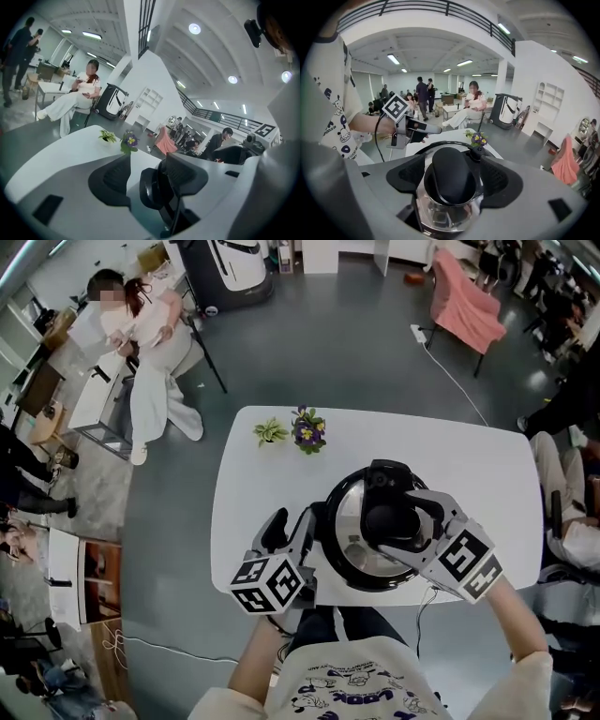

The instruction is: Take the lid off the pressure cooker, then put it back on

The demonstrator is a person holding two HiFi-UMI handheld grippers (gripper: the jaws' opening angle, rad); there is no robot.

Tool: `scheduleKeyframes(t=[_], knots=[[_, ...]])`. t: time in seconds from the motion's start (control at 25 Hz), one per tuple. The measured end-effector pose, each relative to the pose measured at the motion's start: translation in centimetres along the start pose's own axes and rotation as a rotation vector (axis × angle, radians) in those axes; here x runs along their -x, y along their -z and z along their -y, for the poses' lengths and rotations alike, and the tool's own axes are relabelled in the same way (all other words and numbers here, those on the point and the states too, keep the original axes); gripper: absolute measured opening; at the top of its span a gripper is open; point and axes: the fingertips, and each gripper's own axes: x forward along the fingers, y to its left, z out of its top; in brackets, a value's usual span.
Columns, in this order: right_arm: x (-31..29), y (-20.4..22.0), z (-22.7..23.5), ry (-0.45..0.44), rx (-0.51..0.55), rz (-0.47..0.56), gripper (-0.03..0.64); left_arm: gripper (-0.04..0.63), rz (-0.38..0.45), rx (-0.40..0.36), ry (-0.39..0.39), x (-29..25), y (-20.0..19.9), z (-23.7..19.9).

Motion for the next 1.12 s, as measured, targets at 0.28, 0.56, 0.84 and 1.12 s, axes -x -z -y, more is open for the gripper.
scheduleKeyframes(t=[0.28, 0.56, 0.84, 1.12], knots=[[-1.6, 0.9, -0.3, -0.099, 0.074, -0.103, 0.378, 0.224, -0.046, 0.11, 0.014, -2.0, 1.7, -0.7], [-2.7, 1.6, -0.1, -0.144, 0.123, -0.168, 0.373, 0.207, -0.072, 0.199, 0.028, -3.2, 2.6, -1.1], [-3.4, 2.5, -0.1, -0.176, 0.138, -0.224, 0.322, 0.135, -0.112, 0.286, 0.056, -3.7, 4.0, -1.2], [-3.6, 3.0, -0.1, -0.215, 0.115, -0.293, 0.319, 0.124, -0.097, 0.351, 0.075, -3.8, 4.1, -1.4]])
